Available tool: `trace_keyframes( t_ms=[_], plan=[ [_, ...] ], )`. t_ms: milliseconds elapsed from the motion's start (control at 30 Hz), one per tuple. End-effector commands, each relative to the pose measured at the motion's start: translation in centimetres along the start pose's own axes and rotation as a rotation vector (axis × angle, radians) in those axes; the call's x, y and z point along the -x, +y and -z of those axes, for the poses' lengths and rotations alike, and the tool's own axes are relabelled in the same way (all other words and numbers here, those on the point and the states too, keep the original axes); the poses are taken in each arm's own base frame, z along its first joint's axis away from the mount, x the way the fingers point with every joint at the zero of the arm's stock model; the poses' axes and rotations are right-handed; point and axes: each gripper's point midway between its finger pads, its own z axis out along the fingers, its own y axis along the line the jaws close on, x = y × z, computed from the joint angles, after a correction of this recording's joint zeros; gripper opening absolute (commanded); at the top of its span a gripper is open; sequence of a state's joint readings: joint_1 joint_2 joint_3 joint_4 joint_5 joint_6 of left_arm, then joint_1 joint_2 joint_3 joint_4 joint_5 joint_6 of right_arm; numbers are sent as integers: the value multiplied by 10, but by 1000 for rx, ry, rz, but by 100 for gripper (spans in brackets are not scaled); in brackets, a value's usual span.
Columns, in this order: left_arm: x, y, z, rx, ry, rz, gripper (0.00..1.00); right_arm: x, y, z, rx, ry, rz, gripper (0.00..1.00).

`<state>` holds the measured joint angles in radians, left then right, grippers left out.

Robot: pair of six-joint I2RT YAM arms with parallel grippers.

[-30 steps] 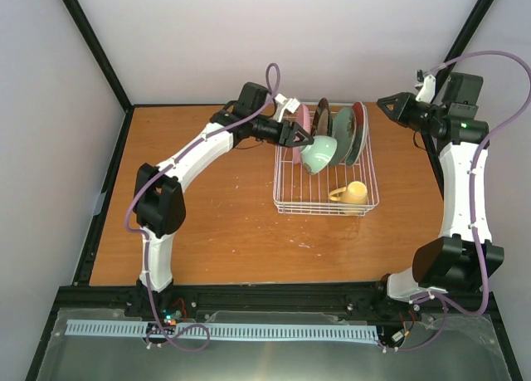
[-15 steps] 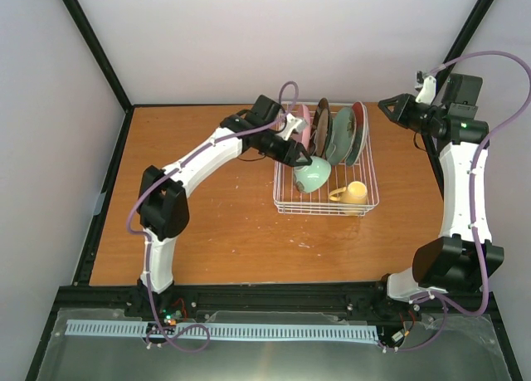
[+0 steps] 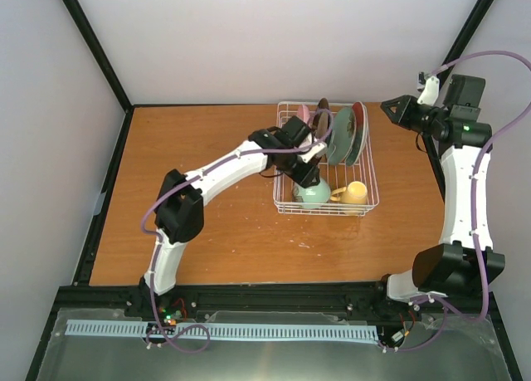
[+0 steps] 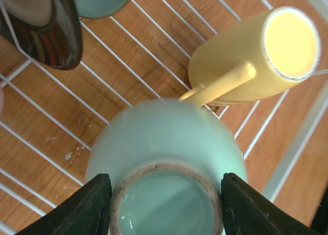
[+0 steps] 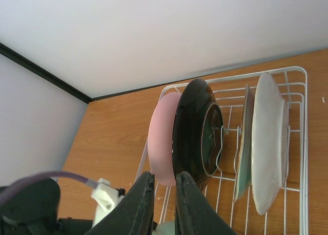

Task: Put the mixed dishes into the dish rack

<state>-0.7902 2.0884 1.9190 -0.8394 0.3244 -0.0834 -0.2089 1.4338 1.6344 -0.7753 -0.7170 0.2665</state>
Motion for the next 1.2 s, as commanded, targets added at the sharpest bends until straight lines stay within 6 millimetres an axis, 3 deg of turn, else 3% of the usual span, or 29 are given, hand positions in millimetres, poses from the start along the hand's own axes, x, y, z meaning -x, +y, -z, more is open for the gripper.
trace_keyframes(
  t_ms=[0, 200, 467, 633, 733, 800, 867, 933, 1000, 1067, 1167],
  plan=[
    [-4, -4, -14, 117, 30, -107, 1, 7, 9, 16, -15, -38, 45, 13],
    [-25, 4, -32, 208, 83, -151, 0, 4, 9, 19, -21, -37, 49, 13],
    [-34, 14, -31, 262, 73, -163, 1, 1, 8, 17, -14, -30, 43, 13],
    [-32, 16, -27, 282, 58, -160, 1, 1, 9, 16, -6, -30, 41, 13],
    [-11, 12, -7, 301, -7, -176, 1, 4, 12, 17, 2, -36, 41, 14],
    [18, 2, 21, 306, -85, -186, 2, 7, 11, 19, -14, -44, 51, 16],
    [51, -11, 64, 323, -194, -186, 14, 11, 10, 26, -60, -54, 81, 19],
    [84, -25, 120, 338, -342, -171, 31, 11, 5, 34, -131, -63, 107, 20],
    [110, -39, 186, 347, -523, -146, 43, 3, -4, 37, -201, -54, 119, 23],
    [127, -39, 252, 367, -713, -87, 58, -11, -10, 43, -237, -41, 116, 24],
    [121, -12, 328, 398, -932, 21, 74, -40, -17, 45, -249, -20, 83, 26]
  ],
)
